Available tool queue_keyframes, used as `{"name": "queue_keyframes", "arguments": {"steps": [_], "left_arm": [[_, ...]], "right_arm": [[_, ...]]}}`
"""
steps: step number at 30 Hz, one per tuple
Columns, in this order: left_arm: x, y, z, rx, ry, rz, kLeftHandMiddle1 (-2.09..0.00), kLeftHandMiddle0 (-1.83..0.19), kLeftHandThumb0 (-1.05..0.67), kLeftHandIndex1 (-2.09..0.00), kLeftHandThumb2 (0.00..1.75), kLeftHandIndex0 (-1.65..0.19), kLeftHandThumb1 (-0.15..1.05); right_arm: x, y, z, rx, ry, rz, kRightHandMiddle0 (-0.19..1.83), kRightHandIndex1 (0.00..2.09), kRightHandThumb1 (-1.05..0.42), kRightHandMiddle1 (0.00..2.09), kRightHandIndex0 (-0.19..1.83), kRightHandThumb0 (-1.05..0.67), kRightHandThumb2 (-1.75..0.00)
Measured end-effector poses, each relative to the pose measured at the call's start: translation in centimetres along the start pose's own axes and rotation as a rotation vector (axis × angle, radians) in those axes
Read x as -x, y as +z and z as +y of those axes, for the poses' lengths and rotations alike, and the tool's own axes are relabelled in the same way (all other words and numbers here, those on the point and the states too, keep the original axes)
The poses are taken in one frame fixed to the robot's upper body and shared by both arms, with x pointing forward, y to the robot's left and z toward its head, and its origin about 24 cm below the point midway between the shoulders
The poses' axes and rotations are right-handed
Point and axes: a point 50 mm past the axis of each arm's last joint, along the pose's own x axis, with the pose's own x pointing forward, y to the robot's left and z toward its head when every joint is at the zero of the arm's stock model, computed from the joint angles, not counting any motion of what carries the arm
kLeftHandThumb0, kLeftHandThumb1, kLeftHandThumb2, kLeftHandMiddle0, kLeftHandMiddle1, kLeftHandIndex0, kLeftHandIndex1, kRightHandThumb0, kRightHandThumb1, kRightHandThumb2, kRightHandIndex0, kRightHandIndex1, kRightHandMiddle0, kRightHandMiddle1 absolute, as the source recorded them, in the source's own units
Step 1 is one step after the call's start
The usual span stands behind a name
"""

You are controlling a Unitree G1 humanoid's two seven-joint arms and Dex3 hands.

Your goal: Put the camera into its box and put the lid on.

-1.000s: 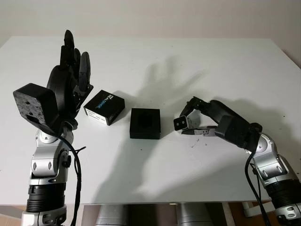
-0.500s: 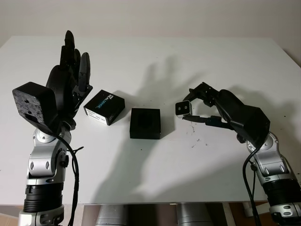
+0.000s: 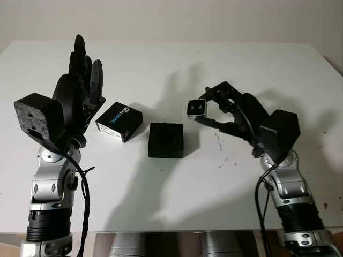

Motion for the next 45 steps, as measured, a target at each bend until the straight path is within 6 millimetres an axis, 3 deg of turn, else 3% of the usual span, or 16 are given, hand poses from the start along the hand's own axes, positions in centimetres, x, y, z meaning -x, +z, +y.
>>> {"name": "queue_keyframes", "arguments": {"steps": [10,17,45], "left_arm": [[0.0,0.0,0.2,-0.004,0.016,0.000,0.00,0.19,-0.76,0.00,0.67,0.19,1.05],[0.0,0.1,0.4,-0.005,0.039,-0.008,0.00,0.19,-0.76,0.00,0.66,0.19,1.05],[0.2,0.4,1.7,0.018,0.110,-0.033,0.00,0.19,-0.76,0.00,0.63,0.19,1.05]], "right_arm": [[-1.5,-0.8,2.9,-0.035,0.065,0.032,0.36,0.05,-0.95,1.71,0.15,-0.48,-0.05],[-1.9,-1.2,3.8,0.014,0.102,0.039,0.34,0.05,-0.94,1.68,0.16,-0.45,-0.05],[-2.2,-1.7,4.6,0.057,0.202,0.062,0.31,0.06,-0.94,1.70,0.19,-0.44,-0.05]]}}
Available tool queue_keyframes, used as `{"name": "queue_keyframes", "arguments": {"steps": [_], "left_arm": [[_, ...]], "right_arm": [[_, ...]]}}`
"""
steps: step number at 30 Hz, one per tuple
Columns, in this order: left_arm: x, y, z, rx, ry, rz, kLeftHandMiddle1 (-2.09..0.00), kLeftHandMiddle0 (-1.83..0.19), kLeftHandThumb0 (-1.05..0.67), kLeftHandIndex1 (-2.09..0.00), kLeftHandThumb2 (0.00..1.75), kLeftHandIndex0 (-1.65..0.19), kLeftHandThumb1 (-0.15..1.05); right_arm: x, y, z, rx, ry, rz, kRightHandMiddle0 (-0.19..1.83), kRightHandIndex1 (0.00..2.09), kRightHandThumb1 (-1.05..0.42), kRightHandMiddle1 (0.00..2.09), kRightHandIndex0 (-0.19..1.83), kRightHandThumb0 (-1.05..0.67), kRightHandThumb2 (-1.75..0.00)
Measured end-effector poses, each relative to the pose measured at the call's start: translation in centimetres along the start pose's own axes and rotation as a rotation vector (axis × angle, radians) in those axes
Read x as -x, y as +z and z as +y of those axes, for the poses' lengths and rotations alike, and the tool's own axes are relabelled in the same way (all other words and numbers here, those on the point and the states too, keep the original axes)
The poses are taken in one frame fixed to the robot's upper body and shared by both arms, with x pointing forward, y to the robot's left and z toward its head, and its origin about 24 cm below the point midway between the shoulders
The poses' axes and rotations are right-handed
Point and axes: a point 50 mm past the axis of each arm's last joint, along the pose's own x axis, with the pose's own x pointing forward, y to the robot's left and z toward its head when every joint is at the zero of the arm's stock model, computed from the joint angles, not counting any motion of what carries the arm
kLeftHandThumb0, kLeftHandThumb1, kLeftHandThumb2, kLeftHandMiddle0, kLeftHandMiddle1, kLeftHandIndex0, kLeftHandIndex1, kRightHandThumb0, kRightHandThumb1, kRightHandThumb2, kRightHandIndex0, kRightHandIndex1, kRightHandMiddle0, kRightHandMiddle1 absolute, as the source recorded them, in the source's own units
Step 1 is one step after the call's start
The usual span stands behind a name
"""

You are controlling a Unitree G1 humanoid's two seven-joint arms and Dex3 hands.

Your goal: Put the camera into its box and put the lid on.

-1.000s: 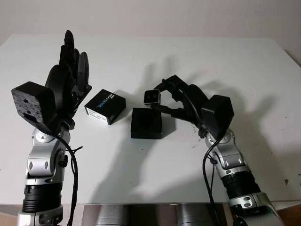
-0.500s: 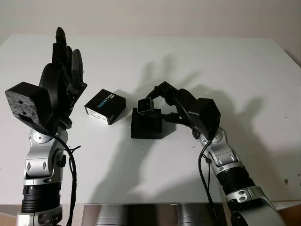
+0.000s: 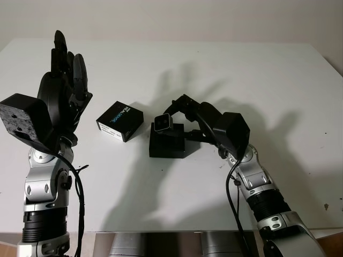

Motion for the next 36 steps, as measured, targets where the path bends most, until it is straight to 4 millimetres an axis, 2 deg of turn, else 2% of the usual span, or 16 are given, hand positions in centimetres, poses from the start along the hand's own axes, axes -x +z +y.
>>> {"name": "queue_keyframes", "arguments": {"steps": [19,36], "left_arm": [[0.0,-0.1,-0.2,0.007,-0.007,0.002,0.00,0.19,-0.77,0.00,0.62,0.19,1.05],[0.0,-0.2,-0.2,0.003,-0.003,0.010,0.00,0.19,-0.77,0.00,0.61,0.19,1.05]], "right_arm": [[1.6,-0.9,0.6,-0.028,-0.024,0.022,0.28,0.05,-0.95,1.73,0.18,-0.43,-0.05],[1.6,-1.2,1.0,-0.047,-0.041,0.047,0.25,0.05,-0.96,1.73,0.17,-0.41,-0.05]]}}
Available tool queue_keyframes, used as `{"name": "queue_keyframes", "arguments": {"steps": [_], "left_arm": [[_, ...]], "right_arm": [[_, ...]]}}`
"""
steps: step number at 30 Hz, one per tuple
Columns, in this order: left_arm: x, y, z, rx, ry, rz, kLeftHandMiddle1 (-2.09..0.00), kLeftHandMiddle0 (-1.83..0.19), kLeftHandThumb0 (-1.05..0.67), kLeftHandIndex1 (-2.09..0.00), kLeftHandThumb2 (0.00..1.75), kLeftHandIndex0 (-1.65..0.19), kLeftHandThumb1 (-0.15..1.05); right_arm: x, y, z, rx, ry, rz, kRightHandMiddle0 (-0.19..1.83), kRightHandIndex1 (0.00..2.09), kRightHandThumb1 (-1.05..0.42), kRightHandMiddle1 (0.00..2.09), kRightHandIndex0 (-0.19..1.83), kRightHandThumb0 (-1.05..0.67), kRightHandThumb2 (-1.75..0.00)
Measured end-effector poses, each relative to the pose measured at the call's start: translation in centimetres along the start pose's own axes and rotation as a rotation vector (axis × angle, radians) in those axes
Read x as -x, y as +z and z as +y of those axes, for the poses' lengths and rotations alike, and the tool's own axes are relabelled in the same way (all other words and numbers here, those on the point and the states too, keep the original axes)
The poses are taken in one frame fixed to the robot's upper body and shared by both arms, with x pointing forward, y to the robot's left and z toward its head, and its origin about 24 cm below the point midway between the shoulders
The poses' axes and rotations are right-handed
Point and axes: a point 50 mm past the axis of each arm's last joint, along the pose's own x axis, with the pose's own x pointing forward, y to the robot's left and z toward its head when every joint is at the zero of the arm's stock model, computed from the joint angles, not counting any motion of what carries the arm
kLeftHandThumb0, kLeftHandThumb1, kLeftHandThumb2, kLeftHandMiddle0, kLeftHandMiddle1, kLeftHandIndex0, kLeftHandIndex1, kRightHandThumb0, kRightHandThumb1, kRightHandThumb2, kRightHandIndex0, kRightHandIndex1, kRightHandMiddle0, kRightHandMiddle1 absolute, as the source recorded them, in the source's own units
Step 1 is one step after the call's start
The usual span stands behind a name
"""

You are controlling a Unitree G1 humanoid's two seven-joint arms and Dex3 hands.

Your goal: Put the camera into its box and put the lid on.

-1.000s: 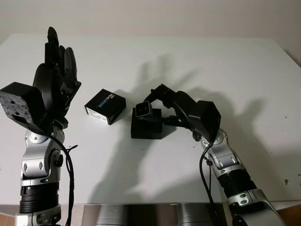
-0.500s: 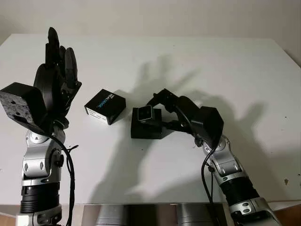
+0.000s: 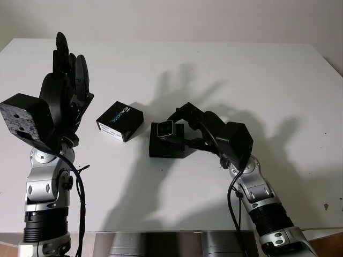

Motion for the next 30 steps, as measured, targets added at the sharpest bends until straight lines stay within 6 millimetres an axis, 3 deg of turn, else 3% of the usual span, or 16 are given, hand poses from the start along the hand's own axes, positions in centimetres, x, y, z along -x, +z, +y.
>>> {"name": "queue_keyframes", "arguments": {"steps": [30], "left_arm": [[0.00,0.10,-0.08,-0.012,-0.004,-0.011,0.00,0.19,-0.77,0.00,0.64,0.19,1.05]], "right_arm": [[0.15,-0.39,0.13,0.042,0.063,0.017,0.21,0.05,-0.97,1.78,0.14,-0.40,-0.05]]}}
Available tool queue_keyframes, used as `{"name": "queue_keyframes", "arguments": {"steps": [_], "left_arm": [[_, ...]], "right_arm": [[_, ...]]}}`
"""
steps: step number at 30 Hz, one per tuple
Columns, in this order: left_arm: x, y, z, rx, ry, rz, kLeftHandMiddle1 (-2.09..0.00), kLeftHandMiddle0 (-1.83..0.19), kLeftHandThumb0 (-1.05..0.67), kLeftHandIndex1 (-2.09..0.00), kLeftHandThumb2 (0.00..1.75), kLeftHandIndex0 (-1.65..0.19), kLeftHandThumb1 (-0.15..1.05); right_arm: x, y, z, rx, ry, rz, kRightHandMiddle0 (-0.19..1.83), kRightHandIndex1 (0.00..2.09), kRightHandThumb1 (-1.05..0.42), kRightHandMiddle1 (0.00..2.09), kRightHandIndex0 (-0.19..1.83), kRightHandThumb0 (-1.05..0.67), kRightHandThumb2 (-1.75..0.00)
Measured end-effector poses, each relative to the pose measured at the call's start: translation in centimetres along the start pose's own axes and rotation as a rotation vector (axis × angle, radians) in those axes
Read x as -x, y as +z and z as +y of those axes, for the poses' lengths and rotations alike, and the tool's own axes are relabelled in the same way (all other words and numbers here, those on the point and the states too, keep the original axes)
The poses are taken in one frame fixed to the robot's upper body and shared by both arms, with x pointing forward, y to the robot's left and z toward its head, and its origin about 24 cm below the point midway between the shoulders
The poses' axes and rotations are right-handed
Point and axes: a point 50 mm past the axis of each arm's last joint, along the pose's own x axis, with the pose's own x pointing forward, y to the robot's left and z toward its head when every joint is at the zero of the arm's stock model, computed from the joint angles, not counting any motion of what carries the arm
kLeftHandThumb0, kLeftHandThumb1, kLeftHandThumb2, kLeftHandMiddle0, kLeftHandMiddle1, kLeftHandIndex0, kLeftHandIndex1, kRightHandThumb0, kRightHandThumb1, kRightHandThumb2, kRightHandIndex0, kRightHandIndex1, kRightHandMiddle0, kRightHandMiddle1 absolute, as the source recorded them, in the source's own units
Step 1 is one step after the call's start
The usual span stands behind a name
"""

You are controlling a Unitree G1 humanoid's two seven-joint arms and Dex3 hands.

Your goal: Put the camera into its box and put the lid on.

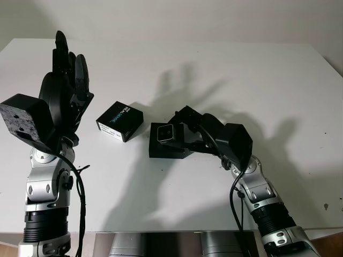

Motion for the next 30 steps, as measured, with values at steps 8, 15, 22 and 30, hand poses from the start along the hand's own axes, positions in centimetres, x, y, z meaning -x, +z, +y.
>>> {"name": "queue_keyframes", "arguments": {"steps": [8,15,22,30], "left_arm": [[0.00,-0.01,-0.01,0.001,0.002,0.001,0.00,0.19,-0.77,0.00,0.63,0.19,1.05],[0.01,-0.09,-0.02,0.003,0.005,0.008,0.00,0.19,-0.77,0.00,0.63,0.19,1.05],[0.01,-0.09,-0.01,0.004,0.006,0.008,0.00,0.19,-0.76,0.00,0.62,0.19,1.05],[0.00,-0.11,-0.13,0.003,0.002,0.009,0.00,0.19,-0.76,0.00,0.63,0.19,1.05]], "right_arm": [[0.01,-0.31,0.21,0.021,0.005,-0.003,0.20,0.05,-0.97,1.79,0.13,-0.41,-0.06],[-0.12,-0.24,0.45,0.038,0.009,-0.013,0.20,0.05,-0.97,1.79,0.14,-0.41,-0.05],[-0.34,-0.14,0.68,0.059,0.016,-0.021,0.20,0.05,-0.97,1.80,0.14,-0.42,-0.05],[-0.35,-0.10,0.74,0.060,0.020,-0.027,0.20,0.05,-0.97,1.79,0.14,-0.41,-0.05]]}}
